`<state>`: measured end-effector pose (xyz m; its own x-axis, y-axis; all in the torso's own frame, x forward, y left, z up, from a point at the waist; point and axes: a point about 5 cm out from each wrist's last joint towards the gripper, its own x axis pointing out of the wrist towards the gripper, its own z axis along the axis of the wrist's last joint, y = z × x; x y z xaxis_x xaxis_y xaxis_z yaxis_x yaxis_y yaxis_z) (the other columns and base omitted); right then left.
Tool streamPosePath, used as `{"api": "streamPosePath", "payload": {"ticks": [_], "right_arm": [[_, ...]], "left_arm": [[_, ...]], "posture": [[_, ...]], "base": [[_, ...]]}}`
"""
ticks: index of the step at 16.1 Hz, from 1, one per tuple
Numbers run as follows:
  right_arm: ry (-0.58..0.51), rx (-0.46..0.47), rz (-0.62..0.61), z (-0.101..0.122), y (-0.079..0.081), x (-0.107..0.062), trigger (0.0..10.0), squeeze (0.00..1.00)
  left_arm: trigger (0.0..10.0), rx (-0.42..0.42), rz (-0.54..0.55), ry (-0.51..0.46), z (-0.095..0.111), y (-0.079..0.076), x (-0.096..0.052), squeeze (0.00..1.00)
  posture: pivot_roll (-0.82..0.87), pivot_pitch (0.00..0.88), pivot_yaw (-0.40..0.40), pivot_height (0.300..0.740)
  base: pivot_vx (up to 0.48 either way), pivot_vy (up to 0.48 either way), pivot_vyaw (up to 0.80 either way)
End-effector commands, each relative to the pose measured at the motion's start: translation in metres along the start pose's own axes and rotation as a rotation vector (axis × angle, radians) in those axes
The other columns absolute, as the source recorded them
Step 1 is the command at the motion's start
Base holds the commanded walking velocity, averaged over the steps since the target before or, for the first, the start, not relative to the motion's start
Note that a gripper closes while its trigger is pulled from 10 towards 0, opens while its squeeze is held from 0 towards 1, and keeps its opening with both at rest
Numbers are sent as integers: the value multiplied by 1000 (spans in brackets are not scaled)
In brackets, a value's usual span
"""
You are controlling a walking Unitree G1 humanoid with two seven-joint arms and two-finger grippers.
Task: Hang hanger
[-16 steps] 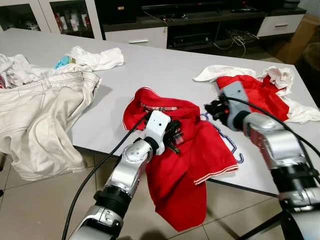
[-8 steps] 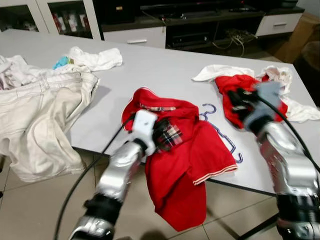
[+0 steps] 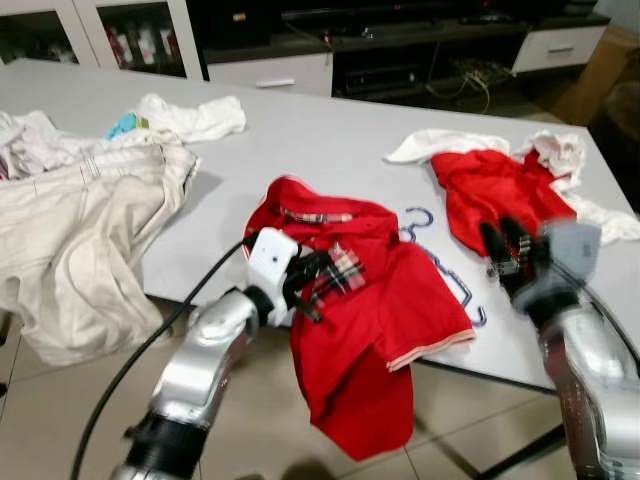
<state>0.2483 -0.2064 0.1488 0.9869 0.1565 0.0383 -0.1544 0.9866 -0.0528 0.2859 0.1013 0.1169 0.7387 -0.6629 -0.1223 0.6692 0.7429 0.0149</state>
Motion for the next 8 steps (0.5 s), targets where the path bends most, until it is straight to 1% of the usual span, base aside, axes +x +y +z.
{"api": "streamPosePath", "payload": {"ticks": [1,2,3,5,8], "right_arm": [[-48,-18,21,8,6,-3,10000,0],[-62,-43,23,6,16,-18,10000,0],[-68,-67,24,5,23,-27,10000,0],[-70,-73,11,4,30,-36,10000,0],[-65,-67,-12,3,30,-41,10000,0]], "left_arm": [[10000,7,-32,-7,4,-5,-1,0],[10000,-14,-22,-19,3,-9,-8,0],[10000,-33,-2,-33,2,-10,-12,0],[10000,-64,51,-45,-3,-11,-20,0],[10000,-91,122,-30,-10,-9,-27,0]], "posture": [[-100,0,21,740],[-113,0,31,740],[-118,0,34,740],[-127,0,42,740],[-133,0,47,740]], "base": [[0,0,0],[0,0,0],[0,0,0],[0,0,0],[0,0,0]]}}
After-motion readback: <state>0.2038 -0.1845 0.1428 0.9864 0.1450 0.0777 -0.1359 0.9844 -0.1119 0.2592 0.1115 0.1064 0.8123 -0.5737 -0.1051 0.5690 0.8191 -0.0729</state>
